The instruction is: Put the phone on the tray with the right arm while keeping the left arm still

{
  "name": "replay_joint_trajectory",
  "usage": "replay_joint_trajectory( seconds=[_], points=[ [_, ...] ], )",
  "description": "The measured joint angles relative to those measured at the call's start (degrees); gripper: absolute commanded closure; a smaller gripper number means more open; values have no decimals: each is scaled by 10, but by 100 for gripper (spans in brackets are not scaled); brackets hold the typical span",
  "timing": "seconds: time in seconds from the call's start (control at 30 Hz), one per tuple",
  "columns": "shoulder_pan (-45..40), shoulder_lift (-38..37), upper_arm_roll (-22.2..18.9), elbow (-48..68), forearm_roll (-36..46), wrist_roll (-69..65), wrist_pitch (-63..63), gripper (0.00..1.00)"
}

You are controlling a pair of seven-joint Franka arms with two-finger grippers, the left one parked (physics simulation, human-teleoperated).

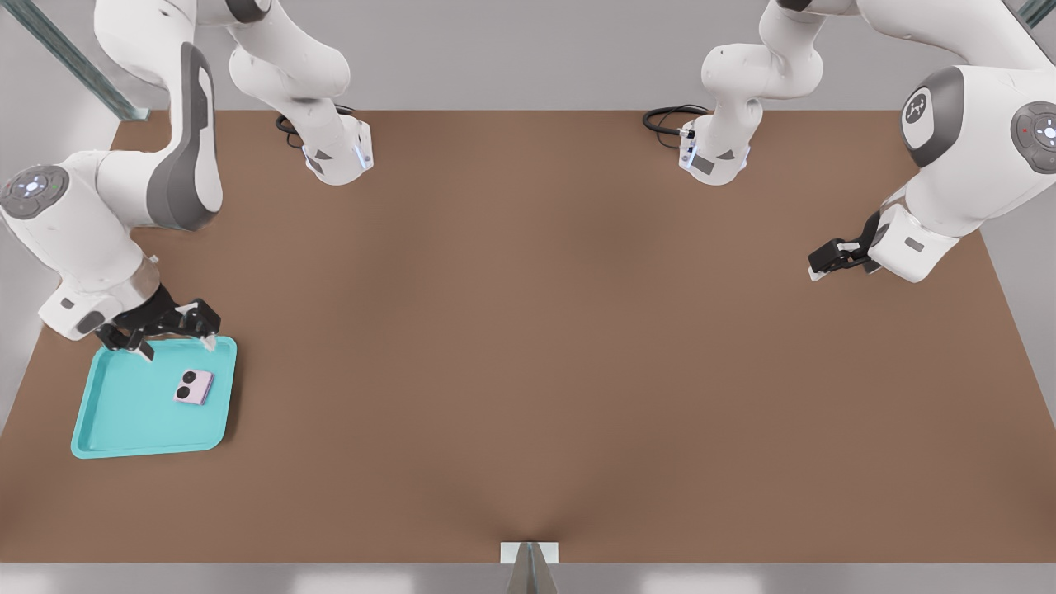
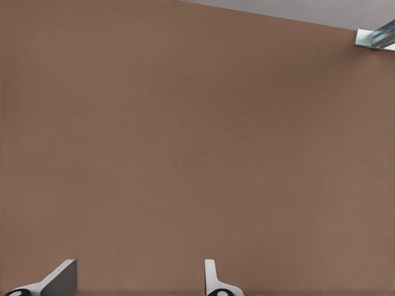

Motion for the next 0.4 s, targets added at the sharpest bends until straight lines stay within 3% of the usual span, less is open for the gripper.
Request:
replay_joint_trajectory(
  seconds=[0.1,0.4],
  points=[
    [33,29,-18,73,-9,24,-81,0],
    [25,-7,-17,29,-17,75,-168,0]
  ],
)
